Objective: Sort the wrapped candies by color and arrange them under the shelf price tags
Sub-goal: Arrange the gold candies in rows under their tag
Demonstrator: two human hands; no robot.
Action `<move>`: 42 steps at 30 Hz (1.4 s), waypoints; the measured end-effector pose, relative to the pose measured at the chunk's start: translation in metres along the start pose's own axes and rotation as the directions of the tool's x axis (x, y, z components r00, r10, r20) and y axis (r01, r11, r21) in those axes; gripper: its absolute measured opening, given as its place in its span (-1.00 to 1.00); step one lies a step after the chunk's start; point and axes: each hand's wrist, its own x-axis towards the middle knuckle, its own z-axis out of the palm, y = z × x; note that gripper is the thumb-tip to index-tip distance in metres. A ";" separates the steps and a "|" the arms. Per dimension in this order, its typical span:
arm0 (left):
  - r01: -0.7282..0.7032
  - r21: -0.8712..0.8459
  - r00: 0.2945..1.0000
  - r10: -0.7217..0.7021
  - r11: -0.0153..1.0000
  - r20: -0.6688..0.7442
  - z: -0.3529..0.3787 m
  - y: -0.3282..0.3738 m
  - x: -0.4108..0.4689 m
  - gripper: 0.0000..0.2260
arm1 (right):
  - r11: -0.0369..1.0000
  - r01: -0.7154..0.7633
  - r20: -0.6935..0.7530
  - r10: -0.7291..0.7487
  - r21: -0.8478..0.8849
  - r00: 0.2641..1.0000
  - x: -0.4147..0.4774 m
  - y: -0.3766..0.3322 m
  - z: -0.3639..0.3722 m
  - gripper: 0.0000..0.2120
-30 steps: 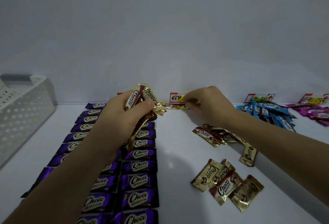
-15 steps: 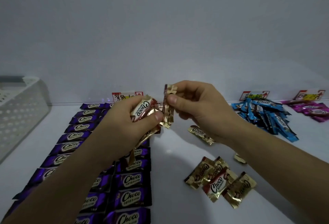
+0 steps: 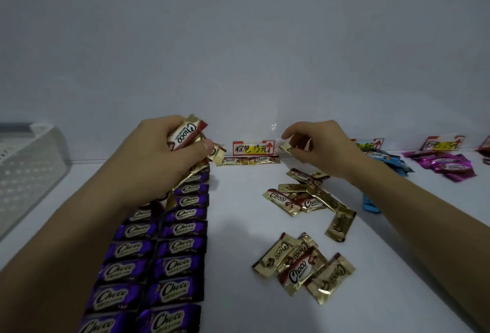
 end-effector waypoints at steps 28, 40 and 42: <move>0.017 -0.344 0.997 0.010 0.939 0.078 0.032 0.001 -0.001 -0.90 | 0.729 -0.096 -0.002 0.133 0.677 0.991 -0.026 -0.074 -0.007 -0.85; -0.028 -0.306 0.992 0.064 0.952 0.107 0.035 -0.002 -0.006 -0.90 | 0.412 -0.207 0.124 0.217 0.887 0.968 -0.035 -0.119 -0.010 -0.70; -0.031 -0.309 0.992 0.067 0.951 0.106 0.033 -0.002 -0.005 -0.90 | 0.429 -0.208 0.113 0.236 0.879 0.965 -0.034 -0.118 -0.011 -0.73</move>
